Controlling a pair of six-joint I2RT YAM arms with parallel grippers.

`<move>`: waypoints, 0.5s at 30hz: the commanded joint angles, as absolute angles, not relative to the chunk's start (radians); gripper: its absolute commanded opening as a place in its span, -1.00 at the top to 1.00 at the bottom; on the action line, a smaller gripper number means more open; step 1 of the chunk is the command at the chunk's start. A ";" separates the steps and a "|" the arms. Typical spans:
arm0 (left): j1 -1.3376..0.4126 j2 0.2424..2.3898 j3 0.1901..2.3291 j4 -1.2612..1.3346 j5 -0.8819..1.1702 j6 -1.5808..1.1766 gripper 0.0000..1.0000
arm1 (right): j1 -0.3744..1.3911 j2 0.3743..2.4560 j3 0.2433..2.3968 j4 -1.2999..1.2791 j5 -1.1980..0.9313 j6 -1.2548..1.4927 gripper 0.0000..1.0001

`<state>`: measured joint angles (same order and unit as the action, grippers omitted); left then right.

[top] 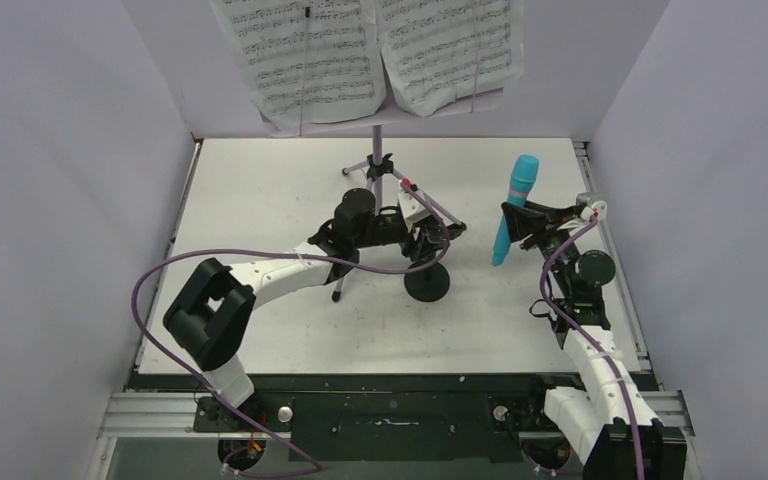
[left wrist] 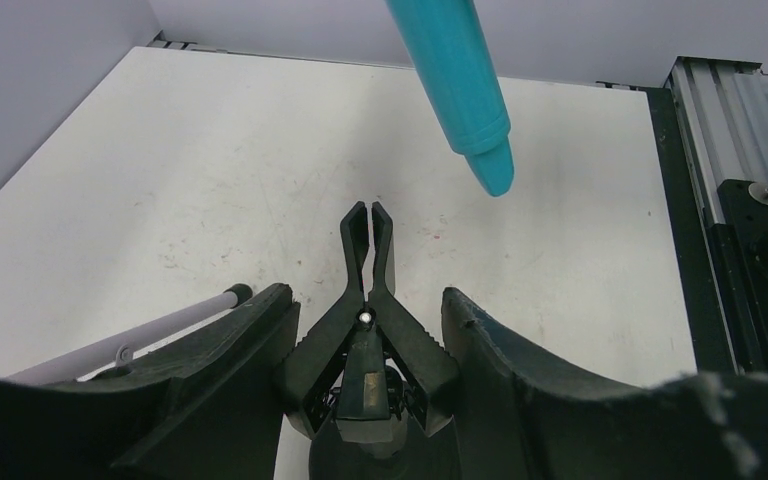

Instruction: Set up the instrument practice props

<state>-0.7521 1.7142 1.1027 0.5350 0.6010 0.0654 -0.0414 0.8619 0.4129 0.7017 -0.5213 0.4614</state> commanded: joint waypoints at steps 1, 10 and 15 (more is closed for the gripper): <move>-0.752 1.615 1.074 0.558 0.602 0.086 0.03 | -0.025 0.862 0.482 0.762 -0.555 0.484 0.89; -0.753 1.469 0.979 0.469 0.586 0.117 0.10 | 0.149 0.878 0.521 0.758 -0.531 0.375 0.89; -0.753 1.366 0.877 0.447 0.575 0.106 0.10 | 0.275 0.896 0.517 0.746 -0.486 0.289 0.89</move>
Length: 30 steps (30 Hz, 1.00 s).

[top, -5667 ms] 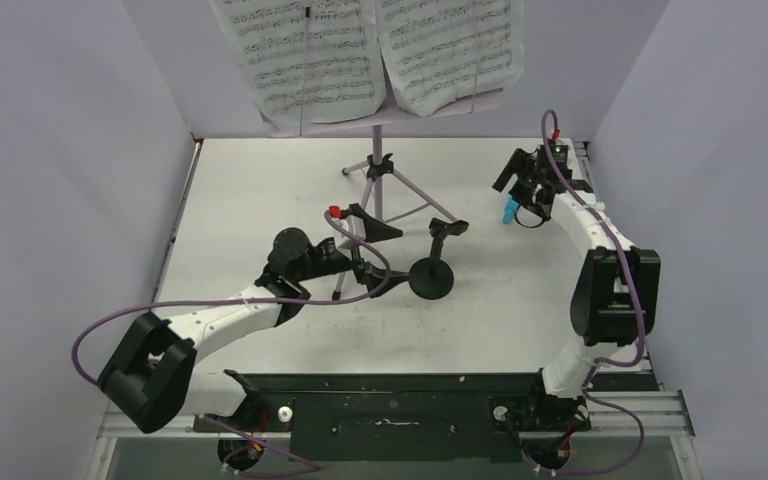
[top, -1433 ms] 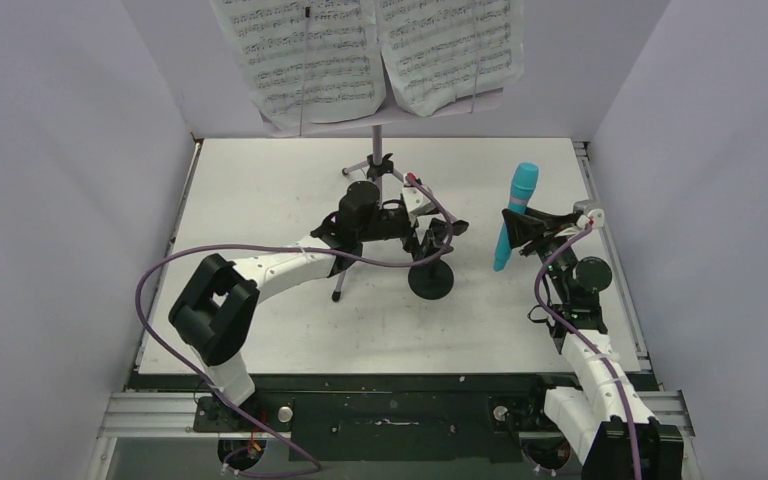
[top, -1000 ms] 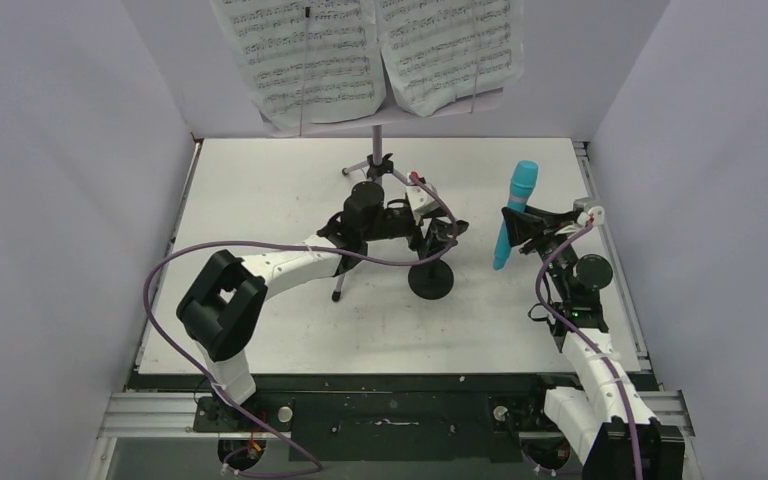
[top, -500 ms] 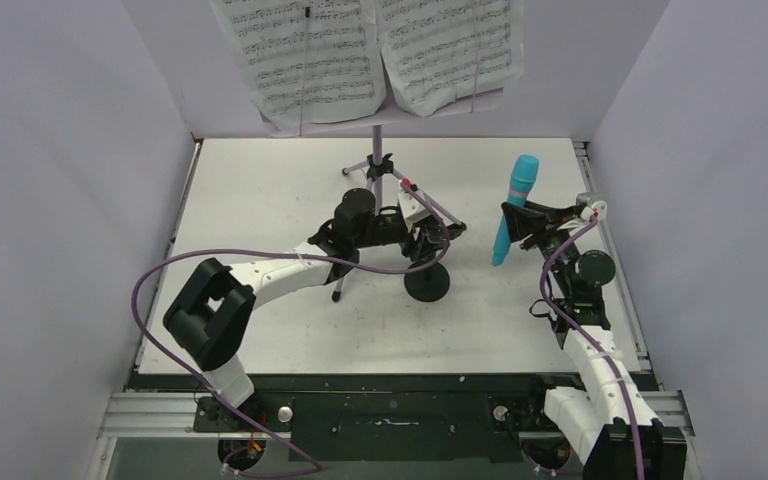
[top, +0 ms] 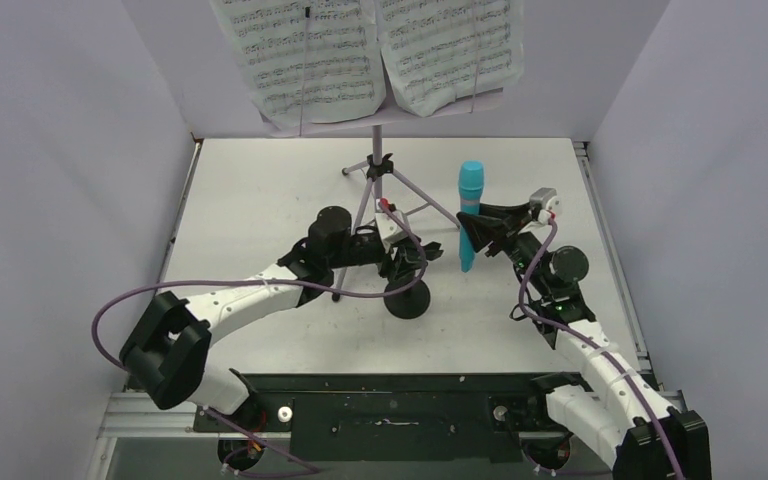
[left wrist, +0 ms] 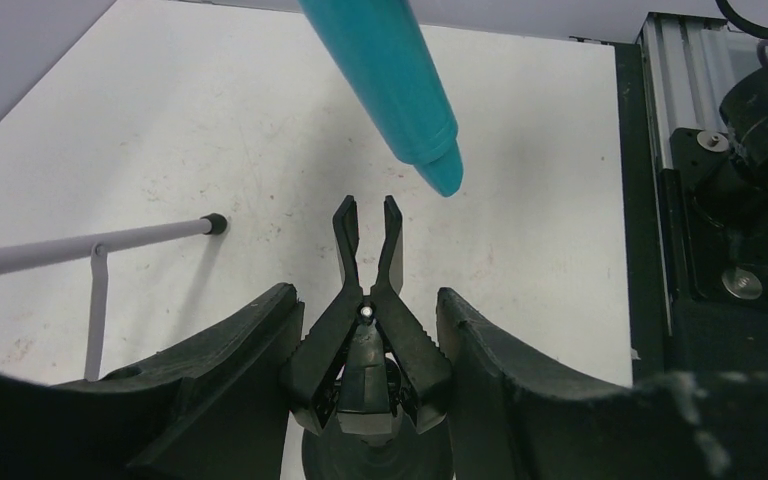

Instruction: Set up the instrument practice props

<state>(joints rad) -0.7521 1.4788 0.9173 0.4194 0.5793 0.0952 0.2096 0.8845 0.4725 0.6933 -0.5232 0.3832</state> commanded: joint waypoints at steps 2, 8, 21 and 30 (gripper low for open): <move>-0.753 1.322 0.846 0.429 0.572 0.111 0.10 | 0.315 0.906 0.502 0.774 -0.470 0.288 0.89; -0.751 1.217 0.796 0.336 0.569 0.134 0.08 | 0.436 0.965 0.464 0.904 -0.440 0.295 0.89; -0.752 1.141 0.768 0.342 0.553 0.120 -0.93 | 0.482 0.882 0.373 1.007 -0.308 0.283 0.89; -0.737 1.013 0.683 0.264 0.494 0.175 -0.93 | 0.499 0.900 0.277 1.219 -0.378 0.330 0.89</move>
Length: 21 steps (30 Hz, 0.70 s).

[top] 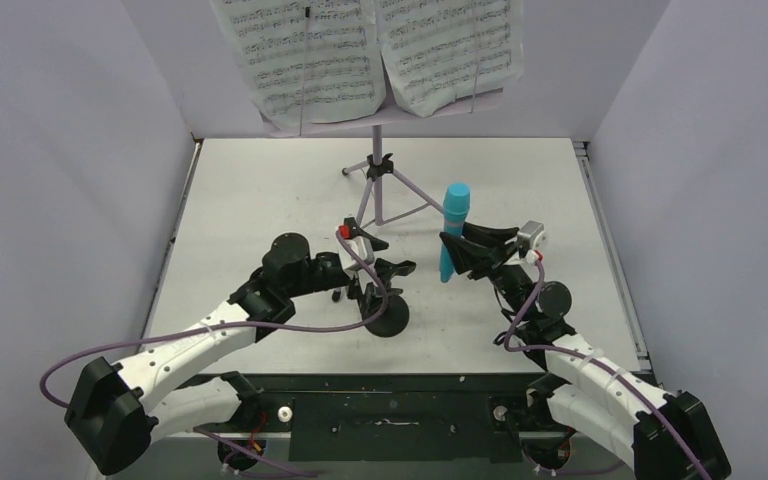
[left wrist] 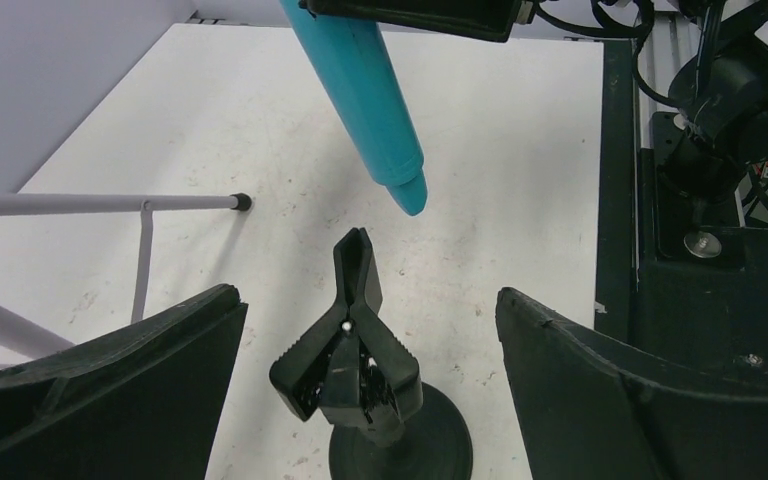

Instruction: Set up the instrument practice props

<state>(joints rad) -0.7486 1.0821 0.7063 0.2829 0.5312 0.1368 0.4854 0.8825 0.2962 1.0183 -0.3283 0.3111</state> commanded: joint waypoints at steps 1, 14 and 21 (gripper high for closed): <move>-0.736 0.996 0.672 0.251 0.486 0.180 -0.93 | 0.502 0.911 0.272 1.248 -0.387 0.327 0.89; -0.656 0.920 0.588 0.252 0.565 0.166 -0.93 | 0.545 1.012 0.279 1.416 -0.434 0.323 0.89; -0.620 0.970 0.609 0.321 0.667 0.149 -0.93 | 0.555 1.055 0.277 1.459 -0.431 0.317 0.89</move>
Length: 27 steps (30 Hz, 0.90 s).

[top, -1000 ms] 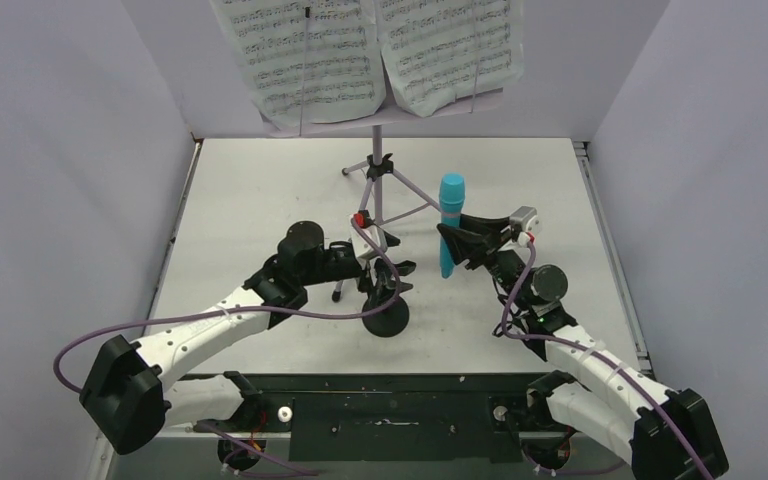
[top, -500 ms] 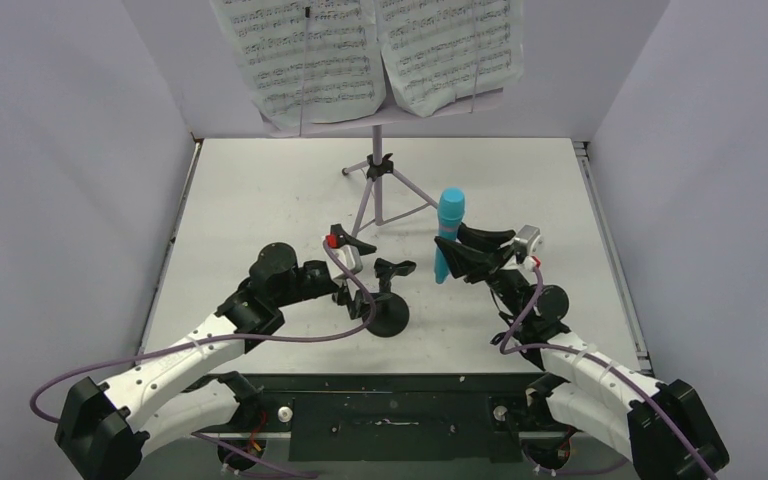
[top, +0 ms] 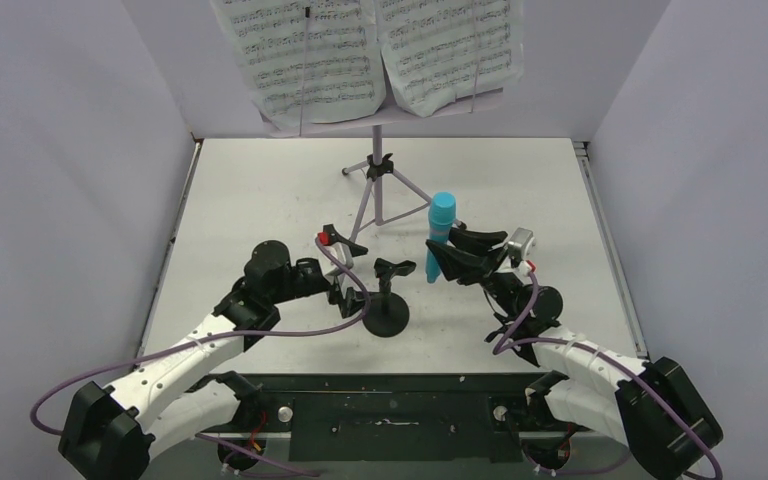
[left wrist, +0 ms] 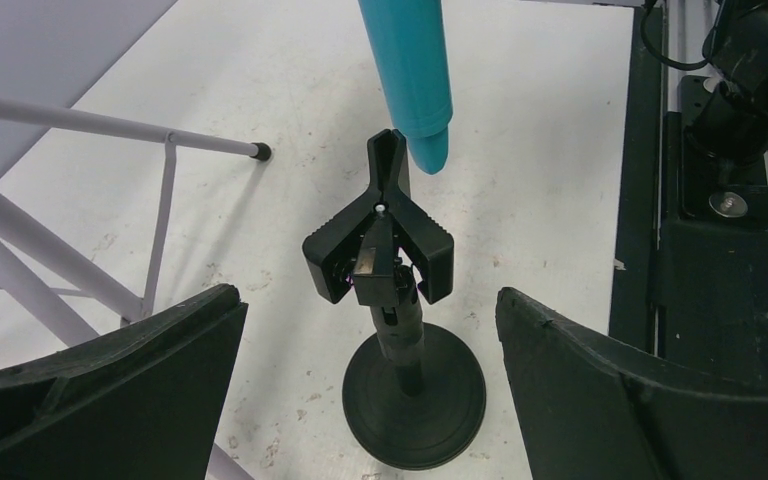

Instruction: Set up the instrument practice props

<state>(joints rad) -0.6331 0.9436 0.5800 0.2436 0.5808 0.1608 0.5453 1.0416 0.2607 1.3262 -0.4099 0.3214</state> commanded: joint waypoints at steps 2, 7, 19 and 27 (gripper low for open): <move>-0.620 0.990 0.616 0.342 0.683 0.145 -0.93 | 0.556 1.066 0.278 1.467 -0.431 0.319 0.89; -0.618 1.040 0.626 0.396 0.701 0.135 -0.93 | 0.560 1.083 0.284 1.475 -0.431 0.320 0.89; -0.618 1.121 0.658 0.467 0.674 0.127 -0.99 | 0.564 1.111 0.293 1.482 -0.429 0.316 0.89; -0.617 1.142 0.662 0.484 0.643 0.122 1.00 | 0.565 1.137 0.298 1.489 -0.414 0.315 0.89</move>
<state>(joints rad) -0.6254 1.1347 0.6147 0.4194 0.6624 0.1322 0.5579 1.1252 0.2615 1.3960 -0.4114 0.3214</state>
